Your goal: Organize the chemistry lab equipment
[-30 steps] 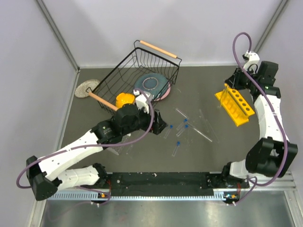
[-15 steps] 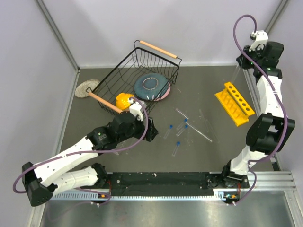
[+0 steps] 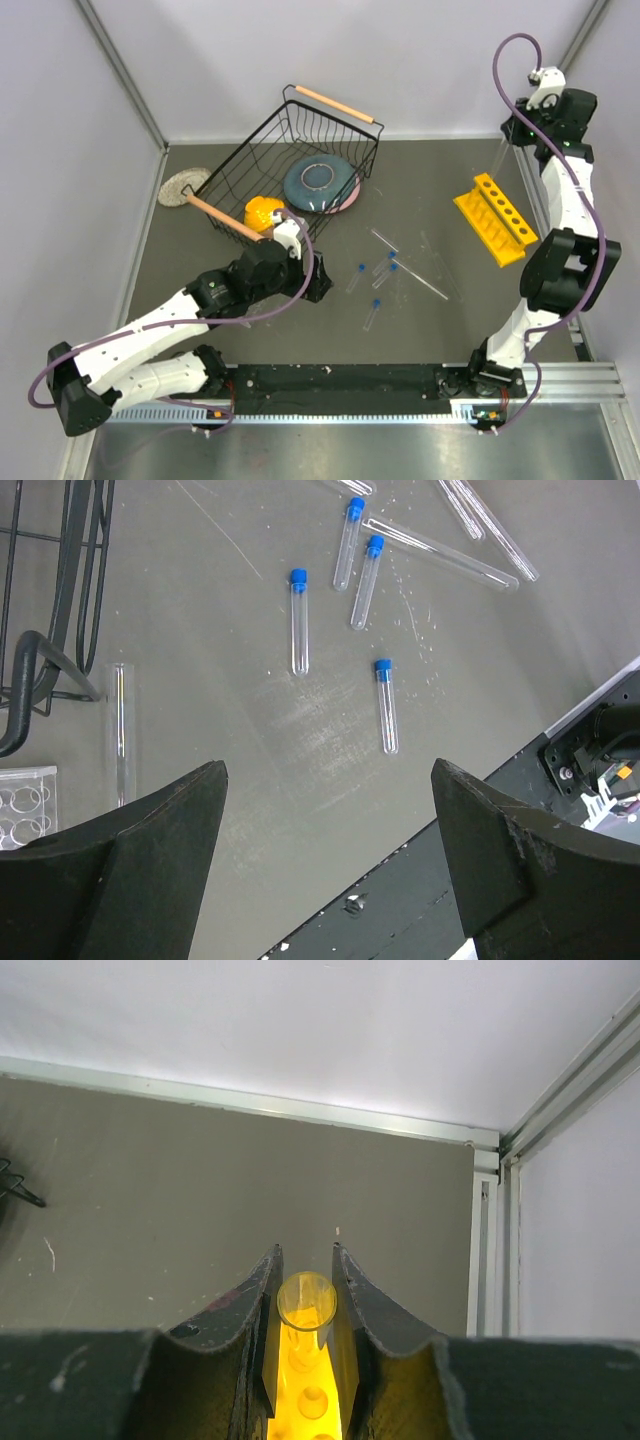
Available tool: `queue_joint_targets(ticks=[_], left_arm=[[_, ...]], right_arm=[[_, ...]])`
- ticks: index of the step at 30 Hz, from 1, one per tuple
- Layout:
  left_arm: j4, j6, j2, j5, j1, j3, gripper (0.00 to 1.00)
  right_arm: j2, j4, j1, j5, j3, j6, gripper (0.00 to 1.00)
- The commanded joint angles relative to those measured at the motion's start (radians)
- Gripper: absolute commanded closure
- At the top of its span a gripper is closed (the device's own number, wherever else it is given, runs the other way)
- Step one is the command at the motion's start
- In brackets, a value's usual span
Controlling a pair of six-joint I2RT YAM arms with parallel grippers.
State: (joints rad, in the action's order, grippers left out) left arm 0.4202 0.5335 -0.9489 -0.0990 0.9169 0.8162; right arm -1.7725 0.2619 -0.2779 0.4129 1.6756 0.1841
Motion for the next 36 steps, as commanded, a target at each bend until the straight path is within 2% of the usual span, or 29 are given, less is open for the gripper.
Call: queue_joint_targets(ticks=[1,14,25,36], left_arm=[[-0.012,0.014,0.015,-0.015,-0.004,-0.009,0.12],[-0.008,0.017,0.019,-0.021,-0.004,-0.017,0.12],[0.003,0.019,0.015,-0.028,-0.003,-0.031,0.12],[0.005,0.003,0.001,-0.024,-0.003,-0.058,0.12]], right_arm=[[-0.036,-0.047,-0.006,0.001,0.027,0.014,0.9],[-0.053,-0.058,-0.006,0.001,-0.03,0.0,0.9],[-0.054,-0.185,-0.006,0.029,-0.171,0.006,0.88],[-0.041,-0.201,-0.006,0.069,-0.229,0.037,0.81]])
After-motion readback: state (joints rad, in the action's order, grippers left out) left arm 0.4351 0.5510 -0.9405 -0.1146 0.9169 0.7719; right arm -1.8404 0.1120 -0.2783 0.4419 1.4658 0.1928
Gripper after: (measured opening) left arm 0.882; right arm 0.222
